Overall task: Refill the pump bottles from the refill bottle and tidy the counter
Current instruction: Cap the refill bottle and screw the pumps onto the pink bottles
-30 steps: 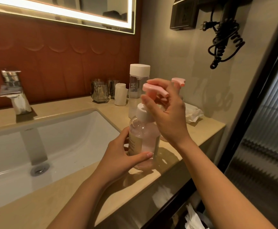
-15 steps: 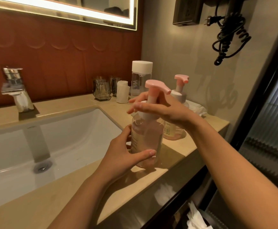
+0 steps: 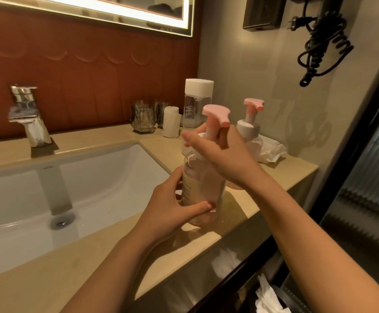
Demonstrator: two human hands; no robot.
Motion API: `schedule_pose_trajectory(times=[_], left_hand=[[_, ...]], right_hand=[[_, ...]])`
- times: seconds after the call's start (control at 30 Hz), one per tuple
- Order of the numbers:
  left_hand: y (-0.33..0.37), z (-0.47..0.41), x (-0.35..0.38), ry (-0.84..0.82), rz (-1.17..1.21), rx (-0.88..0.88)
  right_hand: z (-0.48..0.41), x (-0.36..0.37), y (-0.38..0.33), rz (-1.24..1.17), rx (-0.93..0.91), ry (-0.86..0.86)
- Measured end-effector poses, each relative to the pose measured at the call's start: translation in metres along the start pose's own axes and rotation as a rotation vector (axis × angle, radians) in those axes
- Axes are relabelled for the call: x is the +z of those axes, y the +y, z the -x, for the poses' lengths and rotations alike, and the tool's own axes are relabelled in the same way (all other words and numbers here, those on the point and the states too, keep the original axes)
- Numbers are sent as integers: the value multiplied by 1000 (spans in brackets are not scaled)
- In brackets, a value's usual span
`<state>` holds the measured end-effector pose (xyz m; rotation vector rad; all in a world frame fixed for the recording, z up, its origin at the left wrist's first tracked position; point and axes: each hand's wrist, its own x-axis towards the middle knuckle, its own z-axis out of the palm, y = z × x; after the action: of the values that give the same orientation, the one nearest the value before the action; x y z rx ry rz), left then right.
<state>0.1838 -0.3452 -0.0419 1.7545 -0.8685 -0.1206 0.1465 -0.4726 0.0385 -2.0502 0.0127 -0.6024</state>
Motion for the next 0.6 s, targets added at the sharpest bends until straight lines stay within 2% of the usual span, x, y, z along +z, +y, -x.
schedule_pose_trajectory(times=[0.07,0.13,0.3,0.37,0.6], left_hand=[[0,0,0,0,0,5],[1,0,0,-6,10,16],[0,-1,0,-18,30,32],[1,-1,0,-17,35,30],[1,-1,0,4,15,14]], right_hand=[[7,4,-2,52,3,69],[11,3,0,48,-25,68],[23,-11,10,-179,-74,-140],[26,-18,13,-178,-115,-146],[16,-15,14,213,-194,282]])
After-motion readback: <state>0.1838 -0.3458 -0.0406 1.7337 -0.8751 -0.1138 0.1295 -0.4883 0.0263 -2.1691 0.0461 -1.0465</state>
